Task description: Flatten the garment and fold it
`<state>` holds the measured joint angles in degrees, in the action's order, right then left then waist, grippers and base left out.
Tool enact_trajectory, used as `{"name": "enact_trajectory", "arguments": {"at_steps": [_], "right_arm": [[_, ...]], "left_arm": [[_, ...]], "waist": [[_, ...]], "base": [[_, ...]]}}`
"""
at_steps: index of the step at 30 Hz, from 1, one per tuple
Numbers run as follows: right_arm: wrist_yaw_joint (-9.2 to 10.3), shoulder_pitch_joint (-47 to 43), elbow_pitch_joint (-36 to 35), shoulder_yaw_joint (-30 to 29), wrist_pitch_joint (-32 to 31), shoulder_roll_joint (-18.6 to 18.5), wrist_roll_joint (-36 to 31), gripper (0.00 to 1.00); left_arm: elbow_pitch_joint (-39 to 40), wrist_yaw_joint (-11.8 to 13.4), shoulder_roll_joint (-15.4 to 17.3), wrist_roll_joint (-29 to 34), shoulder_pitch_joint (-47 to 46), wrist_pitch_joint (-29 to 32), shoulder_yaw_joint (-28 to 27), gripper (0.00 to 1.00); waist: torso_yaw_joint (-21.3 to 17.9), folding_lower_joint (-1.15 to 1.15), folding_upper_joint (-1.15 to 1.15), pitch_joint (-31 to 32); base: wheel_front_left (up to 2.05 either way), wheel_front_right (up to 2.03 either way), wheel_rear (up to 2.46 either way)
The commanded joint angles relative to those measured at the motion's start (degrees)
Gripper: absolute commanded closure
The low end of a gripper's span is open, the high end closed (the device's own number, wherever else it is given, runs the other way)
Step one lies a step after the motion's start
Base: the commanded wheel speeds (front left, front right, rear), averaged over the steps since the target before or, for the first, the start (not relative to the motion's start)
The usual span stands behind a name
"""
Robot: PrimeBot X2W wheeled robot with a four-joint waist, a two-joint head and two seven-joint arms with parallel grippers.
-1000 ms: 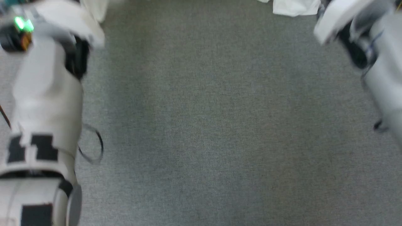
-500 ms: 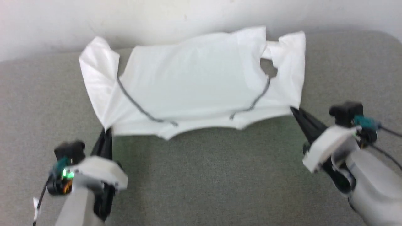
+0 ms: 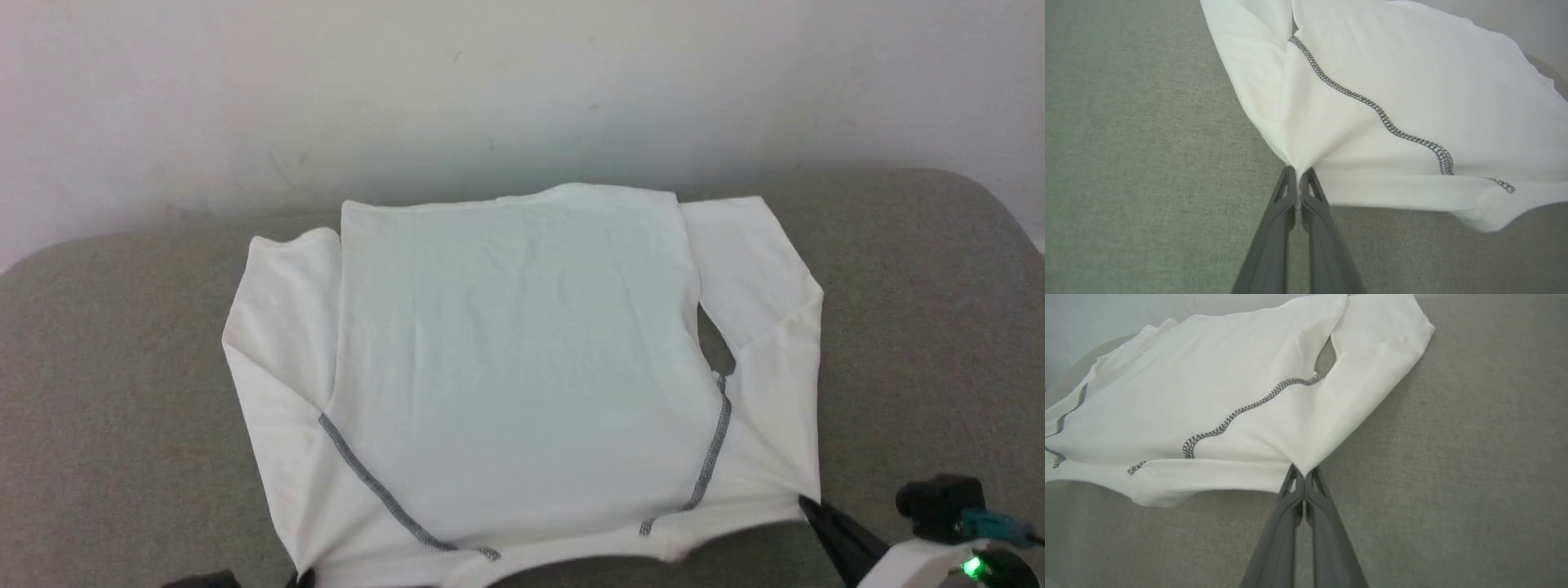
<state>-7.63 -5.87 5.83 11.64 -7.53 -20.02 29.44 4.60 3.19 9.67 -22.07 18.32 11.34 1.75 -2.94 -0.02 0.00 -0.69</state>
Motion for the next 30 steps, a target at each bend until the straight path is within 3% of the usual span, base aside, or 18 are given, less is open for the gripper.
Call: {"name": "enact_trajectory", "arguments": {"at_steps": [1,7,13,14,15,16,24,30], "right_arm": [[0.14,-2.49,-2.27,-1.83,-1.93,1.09,-1.4,1.0],[0.14,-15.02,-14.79,-8.55,-14.49,8.22,-6.9,1.0],[0.14,-19.85,-18.08,-8.44,-21.86,11.7,-8.88,1.0],[0.14,-19.61,-18.38,-8.15,-21.59,11.8,-8.94,0.71],[0.14,-19.29,-18.7,-8.02,-20.99,11.8,-9.09,0.36],[0.14,-18.92,-19.09,-8.01,-20.17,11.73,-9.35,0.0],[0.14,-14.21,-24.89,-11.25,-8.03,13.34,-10.11,0.0],[0.14,-8.17,-28.75,-16.76,0.14,15.94,-13.11,0.0]], "left_arm": [[1.12,0.83,0.5,-0.62,1.64,1.53,-0.39,1.0],[4.95,2.76,1.08,-2.61,8.45,9.92,-0.35,1.0],[3.74,2.01,0.32,-4.73,9.05,10.9,0.23,1.0],[3.38,1.75,0.27,-4.79,8.7,10.51,0.35,0.67],[3.21,1.34,0.09,-5.11,8.24,10.05,0.5,0.02],[3.14,0.94,-0.16,-5.61,7.77,9.69,0.56,0.0],[8.88,0.6,-0.17,-7.07,2.63,3.71,-3.3,0.0],[13.5,2.13,1.37,-3.77,-8.17,-3.3,-6.88,0.0]], "waist": [[0.49,0.02,0.0,0.43],[0.95,0.02,0.0,0.64],[0.79,0.02,0.0,0.31],[0.75,0.02,0.0,0.29],[0.76,0.02,0.0,0.27],[0.78,0.02,0.0,0.26],[0.59,0.02,0.0,-0.74],[0.09,0.02,0.0,-4.08]], "base": [[0.0,0.0,0.0],[0.0,0.0,0.0],[0.0,0.0,0.0],[0.0,0.0,0.0],[0.0,0.0,0.0],[0.0,0.0,0.0],[0.0,0.0,0.0],[0.0,0.0,0.0]]}}
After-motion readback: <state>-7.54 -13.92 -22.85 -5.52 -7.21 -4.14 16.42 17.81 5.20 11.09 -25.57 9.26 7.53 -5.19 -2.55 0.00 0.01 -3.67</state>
